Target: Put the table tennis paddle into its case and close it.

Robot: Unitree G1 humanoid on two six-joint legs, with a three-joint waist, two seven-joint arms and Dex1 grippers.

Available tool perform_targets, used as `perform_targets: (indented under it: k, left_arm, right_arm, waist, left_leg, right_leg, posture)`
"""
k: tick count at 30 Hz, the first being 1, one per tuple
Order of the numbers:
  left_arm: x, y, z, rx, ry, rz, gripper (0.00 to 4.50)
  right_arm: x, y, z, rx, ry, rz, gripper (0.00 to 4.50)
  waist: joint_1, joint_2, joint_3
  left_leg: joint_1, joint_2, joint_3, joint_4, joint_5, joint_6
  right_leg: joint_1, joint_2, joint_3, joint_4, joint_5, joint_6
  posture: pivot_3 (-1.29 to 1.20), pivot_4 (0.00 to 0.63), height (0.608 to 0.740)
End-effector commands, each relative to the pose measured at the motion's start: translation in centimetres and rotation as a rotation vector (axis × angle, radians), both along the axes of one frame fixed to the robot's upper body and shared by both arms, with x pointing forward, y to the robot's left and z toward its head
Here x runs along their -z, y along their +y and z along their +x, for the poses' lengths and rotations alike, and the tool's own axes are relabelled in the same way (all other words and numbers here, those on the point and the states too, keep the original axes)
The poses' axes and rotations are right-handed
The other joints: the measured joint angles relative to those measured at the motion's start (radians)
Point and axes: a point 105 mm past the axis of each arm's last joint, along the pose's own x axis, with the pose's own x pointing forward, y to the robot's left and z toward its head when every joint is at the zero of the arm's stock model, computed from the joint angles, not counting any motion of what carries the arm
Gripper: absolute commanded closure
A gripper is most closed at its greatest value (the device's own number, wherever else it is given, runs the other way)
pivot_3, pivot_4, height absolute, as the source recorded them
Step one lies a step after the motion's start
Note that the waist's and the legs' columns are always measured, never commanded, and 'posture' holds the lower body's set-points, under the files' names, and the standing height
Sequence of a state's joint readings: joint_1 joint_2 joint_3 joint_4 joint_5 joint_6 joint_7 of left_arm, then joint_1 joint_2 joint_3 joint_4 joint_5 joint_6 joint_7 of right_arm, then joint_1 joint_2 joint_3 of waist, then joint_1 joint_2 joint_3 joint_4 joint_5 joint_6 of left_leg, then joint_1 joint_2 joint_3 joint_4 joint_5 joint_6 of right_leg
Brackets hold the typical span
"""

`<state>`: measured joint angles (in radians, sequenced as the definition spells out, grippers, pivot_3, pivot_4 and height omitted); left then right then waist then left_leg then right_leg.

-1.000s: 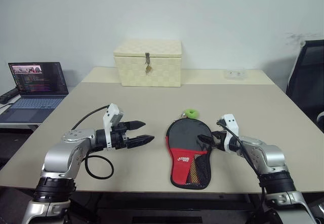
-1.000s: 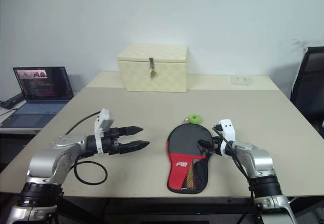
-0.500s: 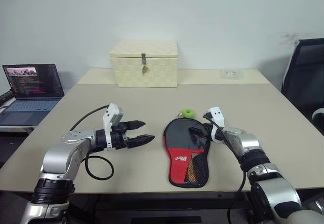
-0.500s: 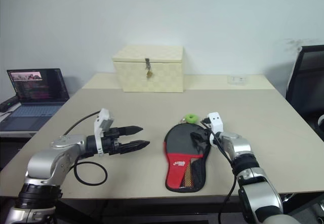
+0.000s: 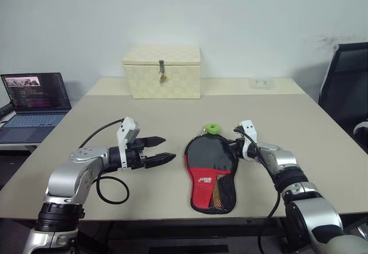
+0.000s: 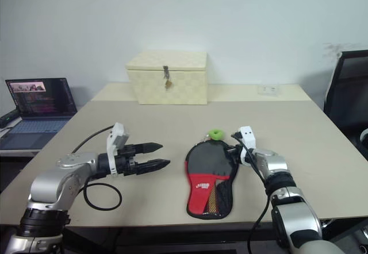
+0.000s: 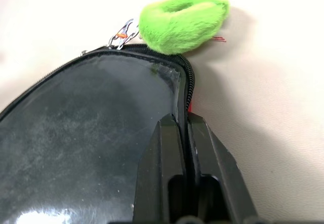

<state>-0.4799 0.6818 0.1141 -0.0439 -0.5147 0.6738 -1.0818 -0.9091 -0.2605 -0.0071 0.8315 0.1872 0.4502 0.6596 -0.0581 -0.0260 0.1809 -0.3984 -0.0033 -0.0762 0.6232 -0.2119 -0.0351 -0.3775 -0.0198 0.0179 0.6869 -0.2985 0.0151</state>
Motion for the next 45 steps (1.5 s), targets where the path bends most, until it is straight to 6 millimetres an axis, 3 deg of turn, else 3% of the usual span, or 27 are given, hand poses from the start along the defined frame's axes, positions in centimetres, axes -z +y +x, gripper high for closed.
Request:
perform_targets:
  k: [1, 18, 29, 33, 38, 41, 43, 45]
  left_arm:
    - [-1.1, -0.5, -0.7, 0.040, -0.039, -0.002, 0.00]
    - [-0.7, -0.5, -1.1, 0.048, -0.026, 0.002, 0.00]
    - [-0.6, -0.7, -0.9, 0.053, -0.029, 0.012, 0.00]
    - [-0.5, -1.0, -0.7, 0.061, -0.033, 0.019, 0.00]
    - [-0.3, -1.6, -0.6, 0.085, -0.039, 0.028, 0.00]
    - [0.1, -2.3, -0.5, 0.110, -0.048, 0.040, 0.00]
    - [0.5, -3.0, -0.2, 0.125, -0.061, 0.060, 0.00]
    - [0.9, -3.4, 0.1, 0.134, -0.070, 0.079, 0.00]
  right_arm:
    - [2.1, 1.5, -1.5, -0.086, 0.073, -0.022, 4.49]
    - [3.6, 2.9, -5.6, -0.210, 0.137, -0.005, 4.49]
    - [4.0, 2.2, -5.0, -0.140, 0.148, -0.032, 4.49]
    - [3.4, 2.1, -4.6, -0.112, 0.140, -0.007, 3.42]
    - [1.3, 2.3, -4.3, -0.119, 0.076, 0.025, 1.80]
    - [-2.0, 2.0, -4.7, -0.143, -0.023, 0.045, 0.81]
    - [-3.8, 0.8, -4.7, -0.111, -0.077, 0.052, 0.09]
    - [-4.6, 0.0, -4.6, -0.081, -0.092, 0.065, 0.03]
  waist:
    - [0.000, 0.000, 0.000]
    - [0.000, 0.000, 0.000]
    - [-0.001, -0.001, 0.000]
    - [-0.001, -0.001, -0.001]
    - [0.000, -0.001, -0.001]
    - [0.003, 0.000, 0.000]
    - [0.007, 0.001, 0.001]
    - [0.009, 0.002, 0.001]
  left_leg:
    - [0.000, 0.000, 0.000, 0.000, 0.000, 0.000]
    - [0.000, 0.002, 0.000, -0.013, 0.000, 0.000]
    - [0.001, 0.002, 0.000, -0.013, 0.000, 0.000]
    - [0.002, 0.003, 0.000, -0.013, 0.000, 0.000]
    - [0.002, 0.003, 0.000, -0.013, 0.000, -0.001]
    - [0.001, 0.003, 0.000, -0.012, 0.000, -0.001]
    - [-0.001, 0.002, -0.001, -0.012, 0.000, -0.001]
    - [-0.001, 0.000, -0.001, -0.012, 0.000, -0.001]
  right_leg:
    - [0.000, 0.000, 0.000, 0.000, 0.000, 0.000]
    - [-0.003, 0.000, 0.000, -0.007, -0.004, -0.005]
    - [-0.002, 0.001, 0.000, -0.006, -0.004, -0.006]
    - [-0.002, 0.001, 0.000, -0.005, -0.004, -0.006]
    - [-0.002, 0.001, 0.000, -0.004, -0.004, -0.006]
    - [-0.002, 0.001, 0.000, -0.004, -0.004, -0.006]
    - [-0.003, 0.001, -0.001, -0.005, -0.004, -0.006]
    - [-0.003, 0.000, -0.001, -0.005, -0.004, -0.006]
  posture:
    - [0.00, 0.150, 0.740]
    - [0.00, 0.150, 0.740]
    - [0.00, 0.150, 0.740]
    - [0.00, 0.150, 0.740]
    - [0.00, 0.150, 0.740]
    - [0.00, 0.150, 0.740]
    - [0.00, 0.150, 0.740]
    - [0.00, 0.150, 0.740]
